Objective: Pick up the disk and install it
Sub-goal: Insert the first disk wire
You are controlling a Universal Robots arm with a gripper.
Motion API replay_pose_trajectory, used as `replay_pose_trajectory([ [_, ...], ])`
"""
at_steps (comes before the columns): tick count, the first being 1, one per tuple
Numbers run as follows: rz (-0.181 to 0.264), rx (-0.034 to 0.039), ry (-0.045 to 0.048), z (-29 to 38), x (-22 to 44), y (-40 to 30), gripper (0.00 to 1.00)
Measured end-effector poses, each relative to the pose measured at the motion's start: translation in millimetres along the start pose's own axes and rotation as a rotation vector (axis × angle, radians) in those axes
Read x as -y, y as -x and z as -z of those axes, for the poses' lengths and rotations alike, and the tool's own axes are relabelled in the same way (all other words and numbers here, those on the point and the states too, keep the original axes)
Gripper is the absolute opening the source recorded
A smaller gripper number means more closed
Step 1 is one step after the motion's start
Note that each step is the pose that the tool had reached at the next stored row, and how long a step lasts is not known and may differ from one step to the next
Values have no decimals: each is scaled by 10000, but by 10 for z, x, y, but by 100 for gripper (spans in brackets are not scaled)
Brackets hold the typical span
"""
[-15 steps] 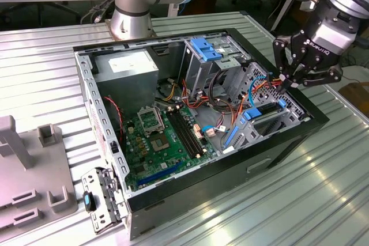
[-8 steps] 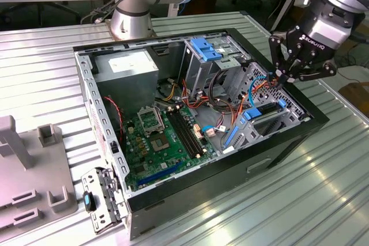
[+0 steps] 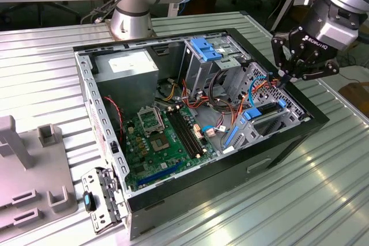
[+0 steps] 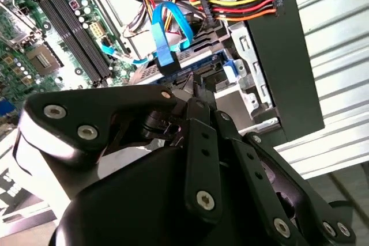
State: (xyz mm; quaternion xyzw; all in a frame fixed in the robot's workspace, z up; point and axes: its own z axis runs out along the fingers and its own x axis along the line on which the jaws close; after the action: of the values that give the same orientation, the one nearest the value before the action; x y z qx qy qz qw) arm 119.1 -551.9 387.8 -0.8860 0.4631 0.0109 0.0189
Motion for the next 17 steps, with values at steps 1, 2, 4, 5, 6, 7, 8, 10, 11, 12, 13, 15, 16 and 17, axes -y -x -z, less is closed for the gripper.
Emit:
replay_pose_trajectory([
  [1, 66, -1, 4, -1, 20, -13, 11],
  [2, 106, 2, 4, -3, 35, -22, 11],
  [4, 254, 6, 10, -9, 78, -47, 11],
  [5, 314, 6, 13, -9, 90, -55, 11],
  [6, 359, 6, 15, -9, 101, -61, 11],
  [7, 419, 8, 17, -9, 114, -68, 11],
  [8, 471, 10, 19, -9, 124, -74, 11],
  [10, 584, 12, 23, -9, 146, -88, 11],
  [11, 1016, 23, 38, -10, 182, -110, 11],
  [12, 1717, 40, 63, -11, 189, -117, 11],
  [13, 2201, 50, 82, -11, 192, -118, 11],
  [15, 2510, 59, 92, -11, 194, -120, 11],
  [16, 2682, 62, 99, -11, 196, -121, 11],
  [17, 2823, 64, 105, -11, 200, -124, 11],
])
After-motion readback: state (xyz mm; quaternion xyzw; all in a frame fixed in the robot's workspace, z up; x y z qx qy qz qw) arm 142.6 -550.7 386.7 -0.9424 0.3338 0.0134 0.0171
